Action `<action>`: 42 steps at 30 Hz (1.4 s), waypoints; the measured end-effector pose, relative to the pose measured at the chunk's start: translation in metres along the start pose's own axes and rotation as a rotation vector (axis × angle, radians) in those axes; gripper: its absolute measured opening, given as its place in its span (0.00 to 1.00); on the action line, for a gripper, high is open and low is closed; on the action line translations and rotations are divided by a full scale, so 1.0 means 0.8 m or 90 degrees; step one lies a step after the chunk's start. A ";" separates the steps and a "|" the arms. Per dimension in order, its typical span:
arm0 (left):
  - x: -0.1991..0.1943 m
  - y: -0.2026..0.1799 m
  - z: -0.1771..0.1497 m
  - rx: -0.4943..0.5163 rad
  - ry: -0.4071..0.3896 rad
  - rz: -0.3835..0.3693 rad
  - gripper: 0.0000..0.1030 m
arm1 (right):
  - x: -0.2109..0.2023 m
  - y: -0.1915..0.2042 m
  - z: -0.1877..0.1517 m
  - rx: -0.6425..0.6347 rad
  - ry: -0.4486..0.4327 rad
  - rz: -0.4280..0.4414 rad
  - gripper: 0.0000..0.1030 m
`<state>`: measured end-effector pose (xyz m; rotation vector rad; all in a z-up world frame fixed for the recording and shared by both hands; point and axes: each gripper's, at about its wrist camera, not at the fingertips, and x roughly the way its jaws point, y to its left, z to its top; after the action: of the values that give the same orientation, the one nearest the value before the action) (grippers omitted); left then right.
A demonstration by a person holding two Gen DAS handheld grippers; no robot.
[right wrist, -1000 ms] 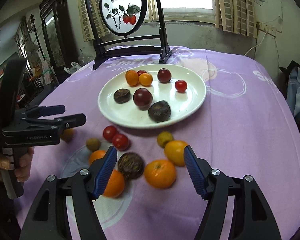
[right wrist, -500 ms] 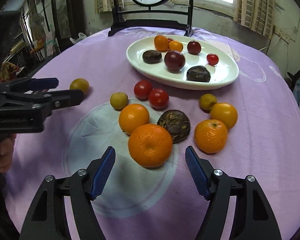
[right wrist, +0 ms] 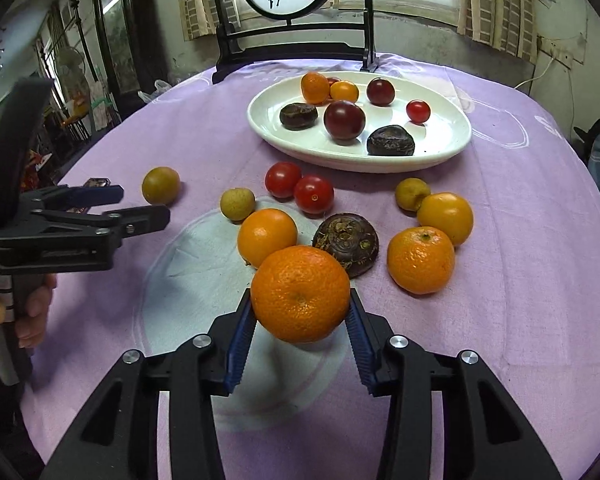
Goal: Organize fruits
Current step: 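Grasp a mandarin with the right tool while the left tool grasps a yellow-green fruit, then carry the mandarin and yellow-green fruit onto the white plate and open both tools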
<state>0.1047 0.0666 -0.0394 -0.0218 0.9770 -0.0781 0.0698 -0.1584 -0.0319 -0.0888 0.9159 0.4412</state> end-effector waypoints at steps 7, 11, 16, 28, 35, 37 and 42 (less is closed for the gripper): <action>0.029 0.007 0.013 -0.015 0.013 -0.005 0.54 | -0.005 -0.015 -0.001 0.026 -0.013 0.010 0.44; 0.029 0.008 0.017 -0.015 0.013 0.004 0.35 | -0.011 -0.016 0.000 0.027 -0.023 0.016 0.44; 0.000 -0.007 0.025 0.009 -0.019 -0.007 0.35 | -0.034 -0.019 0.011 0.025 -0.062 0.015 0.44; -0.029 -0.077 0.101 0.055 -0.090 -0.046 0.35 | -0.052 -0.055 0.083 -0.005 -0.139 -0.043 0.44; 0.037 -0.095 0.131 0.033 -0.050 -0.033 0.35 | 0.016 -0.079 0.133 0.000 -0.100 -0.056 0.44; 0.051 -0.096 0.134 0.029 -0.039 -0.029 0.35 | 0.035 -0.087 0.143 0.008 -0.083 -0.062 0.44; 0.075 -0.093 0.145 0.020 -0.026 -0.027 0.35 | 0.071 -0.100 0.164 0.031 -0.057 -0.057 0.44</action>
<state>0.2297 -0.0140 -0.0201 -0.0154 0.9341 -0.1306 0.2300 -0.1782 -0.0052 -0.0644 0.8306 0.3371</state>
